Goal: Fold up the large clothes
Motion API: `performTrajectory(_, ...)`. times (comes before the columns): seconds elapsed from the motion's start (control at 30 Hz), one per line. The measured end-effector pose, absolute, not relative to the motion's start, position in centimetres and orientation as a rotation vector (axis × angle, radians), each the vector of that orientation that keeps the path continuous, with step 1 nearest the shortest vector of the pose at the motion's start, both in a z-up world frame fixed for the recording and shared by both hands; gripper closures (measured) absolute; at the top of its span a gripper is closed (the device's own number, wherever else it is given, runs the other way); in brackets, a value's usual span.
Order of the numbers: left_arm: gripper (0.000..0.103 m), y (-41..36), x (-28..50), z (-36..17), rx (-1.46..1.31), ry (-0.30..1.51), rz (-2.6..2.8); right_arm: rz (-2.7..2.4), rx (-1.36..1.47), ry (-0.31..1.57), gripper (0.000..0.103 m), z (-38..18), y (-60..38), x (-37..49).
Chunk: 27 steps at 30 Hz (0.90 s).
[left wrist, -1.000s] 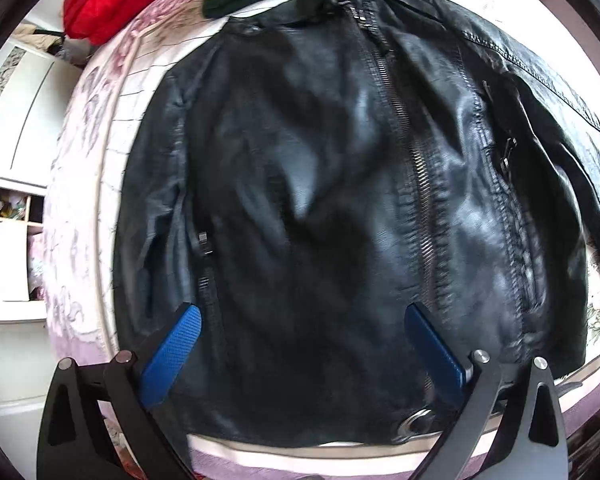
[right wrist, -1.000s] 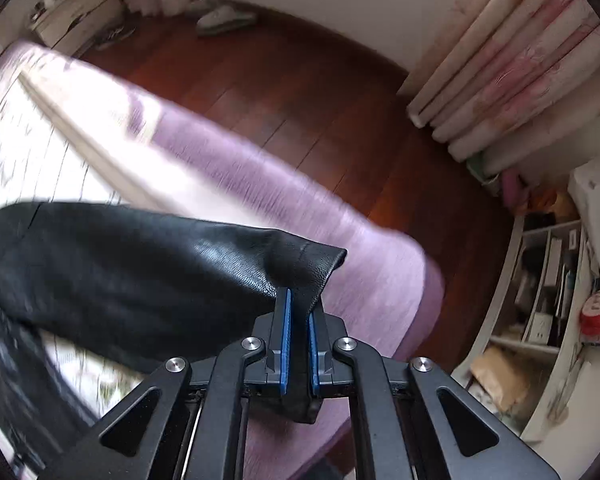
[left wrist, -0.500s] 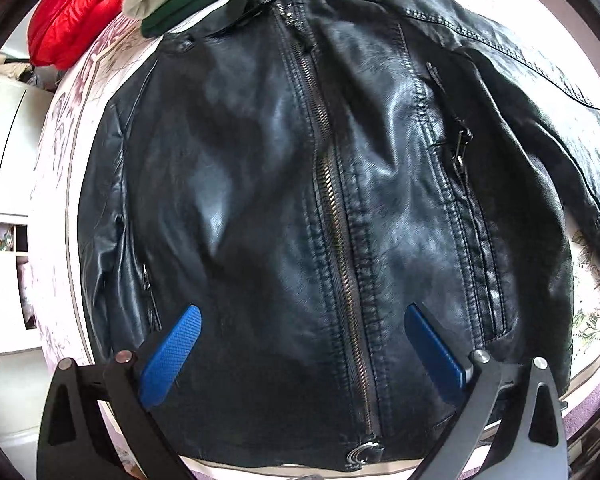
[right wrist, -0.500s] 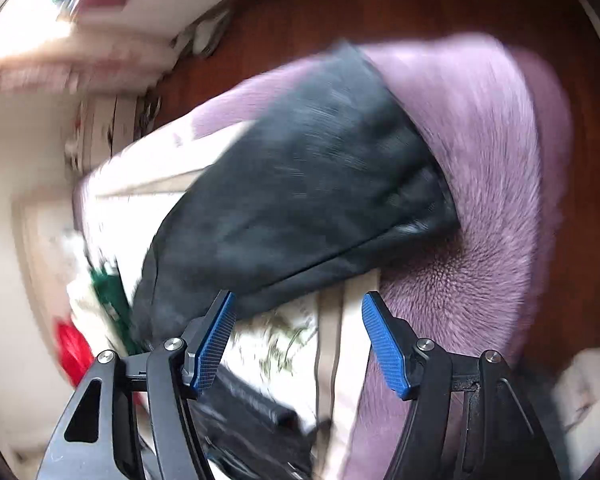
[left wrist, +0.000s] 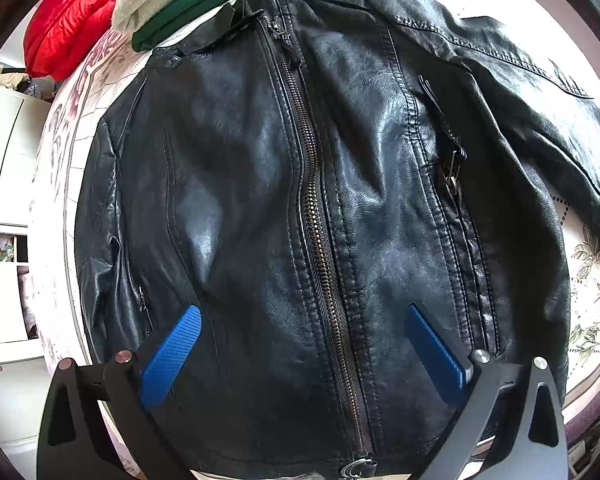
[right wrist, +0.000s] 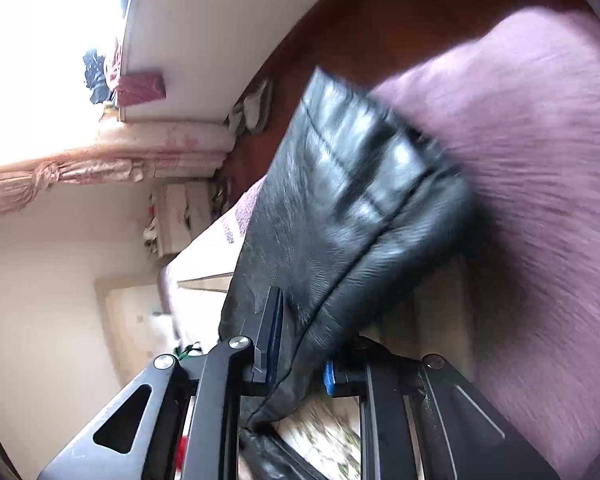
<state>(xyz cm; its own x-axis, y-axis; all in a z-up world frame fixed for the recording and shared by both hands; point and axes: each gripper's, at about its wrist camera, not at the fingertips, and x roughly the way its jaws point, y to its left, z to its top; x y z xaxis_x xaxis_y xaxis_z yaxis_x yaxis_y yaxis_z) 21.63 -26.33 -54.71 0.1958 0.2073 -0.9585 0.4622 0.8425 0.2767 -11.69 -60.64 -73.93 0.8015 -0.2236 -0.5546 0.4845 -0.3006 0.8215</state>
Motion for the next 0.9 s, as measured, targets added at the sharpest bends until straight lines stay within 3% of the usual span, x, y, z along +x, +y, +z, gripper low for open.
performTrajectory(0.07,0.000,-26.3,21.8,-54.9,0.584,1.390,-0.192,-0.650,1.758,0.181,0.086,-74.6,-62.0,-10.4)
performTrajectory(0.1,0.000,-26.3,21.9,-54.9,0.577,1.389,-0.192,-0.664,1.731,0.218,0.095,-74.0,-62.4,-9.2)
performTrajectory(0.17,0.000,-26.4,22.2,-54.9,0.557,1.382,-0.188,-0.720,1.637,0.282,0.097,-72.7,-63.6,-6.9)
performTrajectory(0.37,0.000,-25.4,24.0,-54.2,0.439,1.408,-0.152,-0.733,1.333,0.374,0.098,-60.4,-63.0,-0.7)
performTrajectory(0.6,0.000,-19.2,27.2,-50.8,0.327,1.395,-0.063,-0.547,0.805,0.645,0.098,-49.2,-52.2,16.5)
performTrajectory(0.77,0.000,-12.2,29.0,-49.3,0.243,1.393,0.032,-0.308,0.474,0.843,0.098,-50.0,-39.7,29.0)
performTrajectory(0.9,0.000,-5.3,29.7,-49.4,0.183,1.384,0.154,-0.079,0.183,1.016,0.098,-55.8,-26.5,36.0)
